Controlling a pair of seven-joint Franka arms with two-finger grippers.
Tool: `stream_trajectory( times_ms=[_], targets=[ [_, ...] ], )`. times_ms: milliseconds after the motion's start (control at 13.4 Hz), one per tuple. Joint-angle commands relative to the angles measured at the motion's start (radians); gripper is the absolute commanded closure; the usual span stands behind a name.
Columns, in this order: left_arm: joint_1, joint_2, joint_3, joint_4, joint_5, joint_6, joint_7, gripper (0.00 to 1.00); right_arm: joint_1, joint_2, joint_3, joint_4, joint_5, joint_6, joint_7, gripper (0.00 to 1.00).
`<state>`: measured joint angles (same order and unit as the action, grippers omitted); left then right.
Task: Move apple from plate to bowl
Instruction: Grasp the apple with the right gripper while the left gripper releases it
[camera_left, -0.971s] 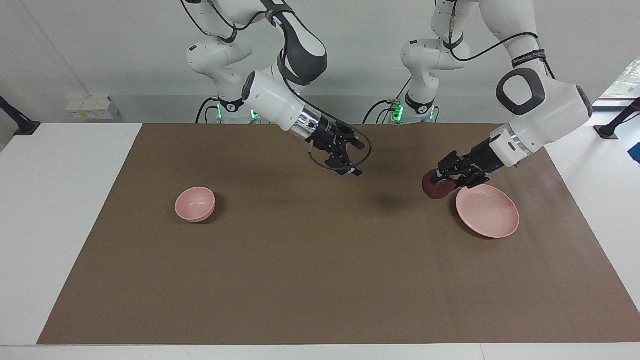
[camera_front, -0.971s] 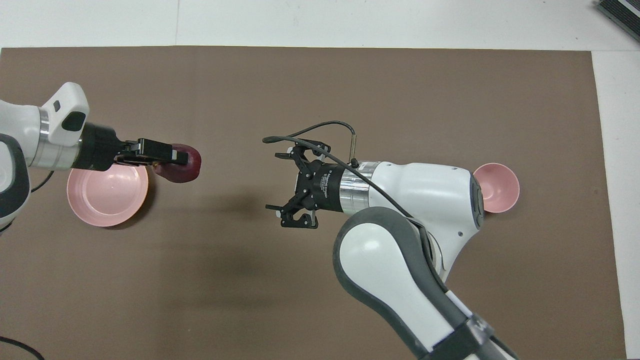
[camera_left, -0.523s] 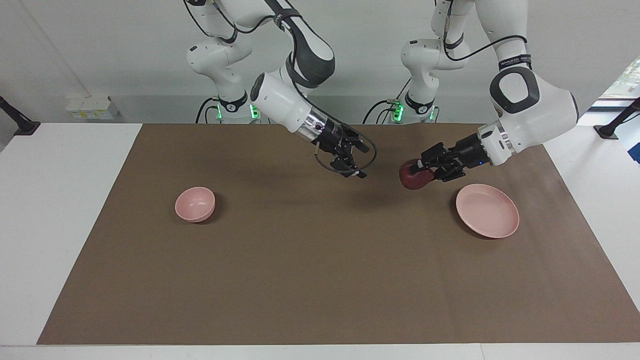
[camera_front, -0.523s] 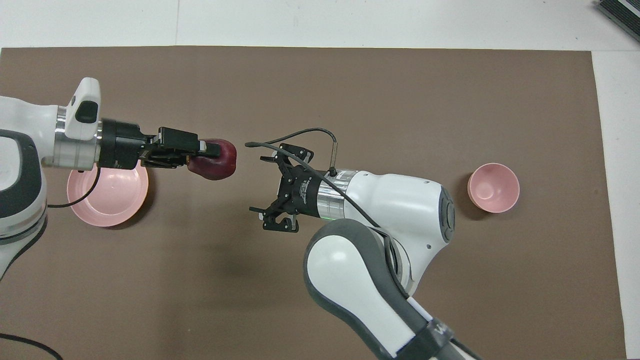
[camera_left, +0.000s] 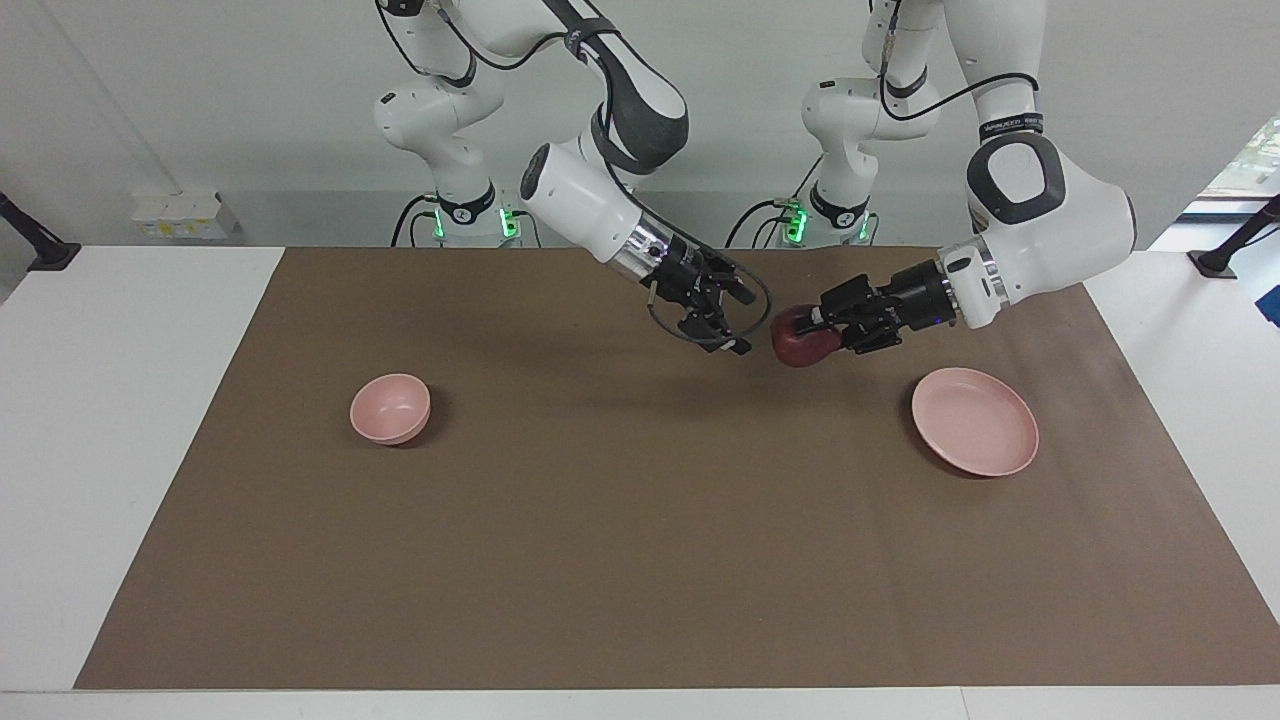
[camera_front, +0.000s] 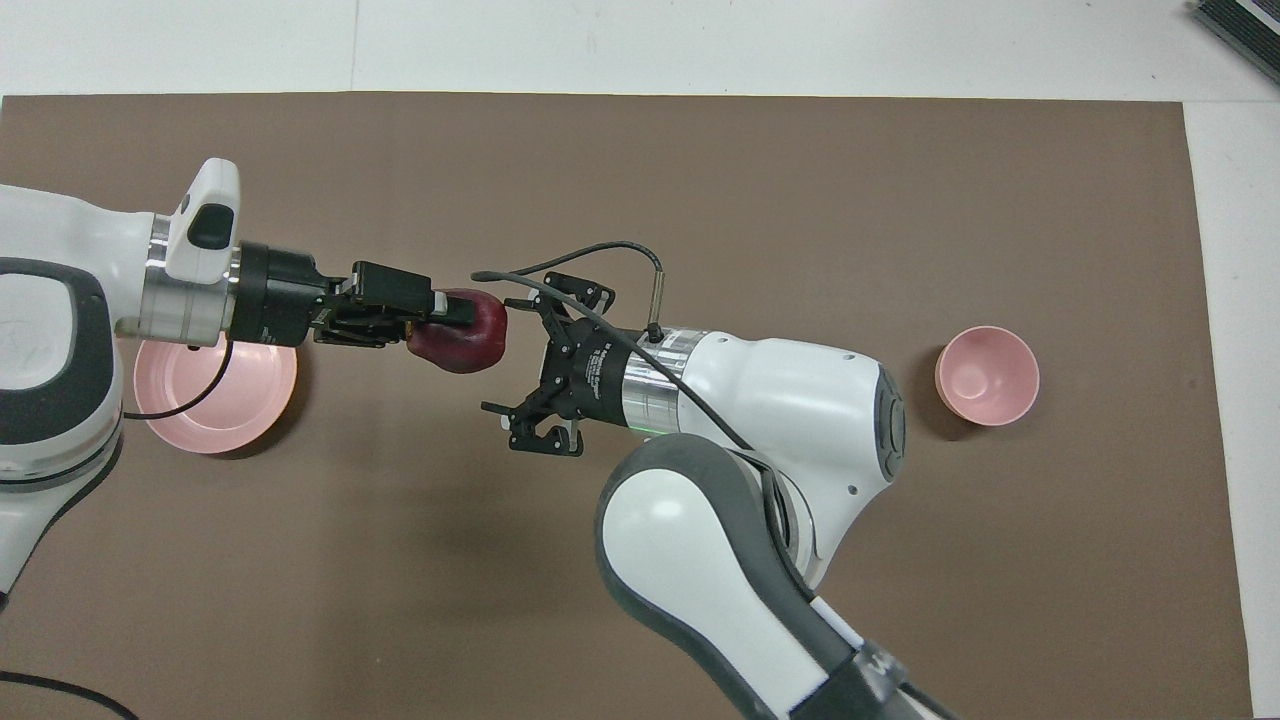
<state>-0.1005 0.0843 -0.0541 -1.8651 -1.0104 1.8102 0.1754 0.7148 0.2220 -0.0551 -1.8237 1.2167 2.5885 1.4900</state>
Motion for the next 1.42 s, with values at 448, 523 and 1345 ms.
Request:
stream_trajectory(
  times_ms=[448, 523, 1345],
  targets=[
    [-0.024, -0.02, -0.013, 0.004, -0.011, -0.06, -0.066, 1.0, 0.011, 0.04, 0.0, 0.049, 0.026, 0.013, -0.024, 1.0],
    [-0.024, -0.02, -0.013, 0.003, -0.01, -0.061, -0.066, 1.0, 0.011, 0.043, 0.0, 0.047, 0.024, 0.01, -0.031, 1.0],
    [-0.01, -0.037, -0.006, 0.067, 0.267, -0.045, -0.077, 0.0, 0.011, 0.03, -0.006, 0.043, -0.009, -0.005, -0.143, 1.0]
  ],
)
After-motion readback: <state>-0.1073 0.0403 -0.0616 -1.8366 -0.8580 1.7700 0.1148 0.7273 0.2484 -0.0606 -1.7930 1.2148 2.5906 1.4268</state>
